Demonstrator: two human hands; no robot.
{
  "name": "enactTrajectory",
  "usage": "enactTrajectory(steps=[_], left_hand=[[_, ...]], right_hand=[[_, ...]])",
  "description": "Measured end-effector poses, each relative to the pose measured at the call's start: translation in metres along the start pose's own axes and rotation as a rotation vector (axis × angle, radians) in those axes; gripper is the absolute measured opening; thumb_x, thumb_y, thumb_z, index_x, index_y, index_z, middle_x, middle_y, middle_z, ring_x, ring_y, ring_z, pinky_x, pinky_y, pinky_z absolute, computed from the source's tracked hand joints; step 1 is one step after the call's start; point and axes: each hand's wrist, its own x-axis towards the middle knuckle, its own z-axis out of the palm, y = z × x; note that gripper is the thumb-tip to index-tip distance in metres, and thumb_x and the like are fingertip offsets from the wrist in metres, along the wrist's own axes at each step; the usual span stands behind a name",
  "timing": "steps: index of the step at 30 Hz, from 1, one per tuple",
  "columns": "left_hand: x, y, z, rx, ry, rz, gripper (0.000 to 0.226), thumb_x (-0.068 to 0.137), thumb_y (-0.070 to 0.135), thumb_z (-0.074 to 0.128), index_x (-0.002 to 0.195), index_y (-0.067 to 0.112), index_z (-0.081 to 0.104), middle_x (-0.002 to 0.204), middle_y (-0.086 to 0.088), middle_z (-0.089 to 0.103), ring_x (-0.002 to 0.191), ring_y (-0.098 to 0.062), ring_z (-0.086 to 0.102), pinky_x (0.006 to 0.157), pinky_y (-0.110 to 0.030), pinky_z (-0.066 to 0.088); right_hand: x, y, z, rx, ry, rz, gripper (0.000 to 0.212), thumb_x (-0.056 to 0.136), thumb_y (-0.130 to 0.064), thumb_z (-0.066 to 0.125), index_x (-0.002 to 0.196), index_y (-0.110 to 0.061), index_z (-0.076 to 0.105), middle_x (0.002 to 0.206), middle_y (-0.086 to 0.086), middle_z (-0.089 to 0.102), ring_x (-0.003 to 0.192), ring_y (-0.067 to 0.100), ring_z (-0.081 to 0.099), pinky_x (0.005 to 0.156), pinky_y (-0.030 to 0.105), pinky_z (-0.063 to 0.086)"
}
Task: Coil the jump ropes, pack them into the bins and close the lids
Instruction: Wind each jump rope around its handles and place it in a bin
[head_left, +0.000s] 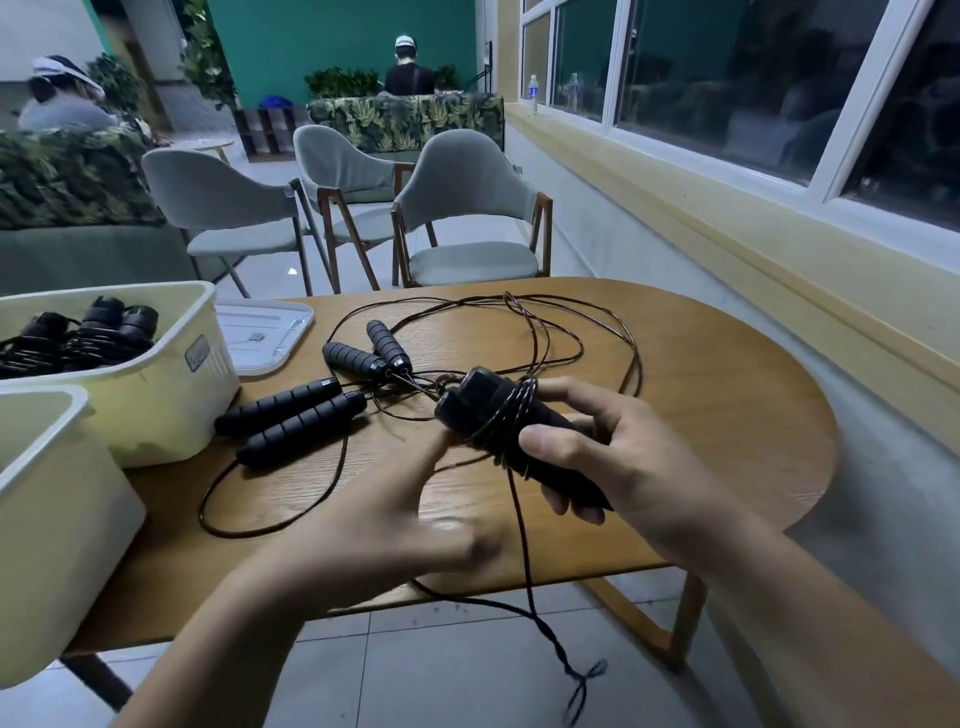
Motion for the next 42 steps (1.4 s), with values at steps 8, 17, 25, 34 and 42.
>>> enactTrajectory(steps=[8,17,25,34,42], left_hand=[[0.016,-0.004,0.027,-0.451,0.301,0.07,0.062,0.091,-0.018,0.07,0.139,0.013,0.047,0.122,-0.01,0.073,0.118,-0.026,0.071,0.102,-0.041,0.058],[0.021,-0.011,0.047,-0.293,0.221,-0.016,0.018,0.111,0.022,0.051,0.116,0.023,0.068,0.069,-0.001,0.06,0.065,-0.017,0.058,0.065,-0.035,0.045],[0.018,-0.003,0.067,-0.14,0.109,-0.096,0.012,0.109,0.028,0.058,0.107,0.034,0.068,0.058,0.01,0.056,0.054,-0.005,0.05,0.056,-0.03,0.044],[0.013,0.002,0.038,0.094,0.024,-0.051,0.019,0.106,0.039,0.061,0.091,0.029,0.067,0.068,0.007,0.067,0.059,-0.004,0.06,0.061,-0.029,0.05],[0.005,0.003,0.006,0.288,0.133,0.069,0.011,0.101,0.039,0.069,0.093,0.033,0.076,0.079,0.014,0.067,0.073,-0.011,0.064,0.058,-0.022,0.043]], right_hand=[[-0.002,-0.002,0.002,0.107,-0.105,0.019,0.043,0.093,-0.041,0.073,0.134,-0.03,0.07,0.097,0.017,0.073,0.075,0.032,0.06,0.053,0.031,0.043],[-0.002,-0.004,-0.008,0.198,0.025,-0.046,0.037,0.096,-0.036,0.068,0.132,-0.023,0.07,0.093,0.029,0.066,0.069,0.033,0.058,0.049,0.032,0.039],[-0.004,-0.006,-0.024,-0.152,0.408,-0.211,0.035,0.094,-0.046,0.076,0.128,-0.041,0.071,0.082,0.011,0.072,0.064,0.027,0.067,0.054,0.035,0.046],[0.001,0.013,-0.032,-0.872,0.434,-0.145,0.057,0.087,-0.062,0.076,0.14,-0.049,0.061,0.105,-0.015,0.064,0.096,0.007,0.06,0.077,0.028,0.053],[0.007,0.013,-0.029,-0.817,-0.108,0.137,0.05,0.09,-0.064,0.074,0.138,-0.061,0.059,0.119,-0.033,0.067,0.11,-0.008,0.063,0.093,0.024,0.054]])
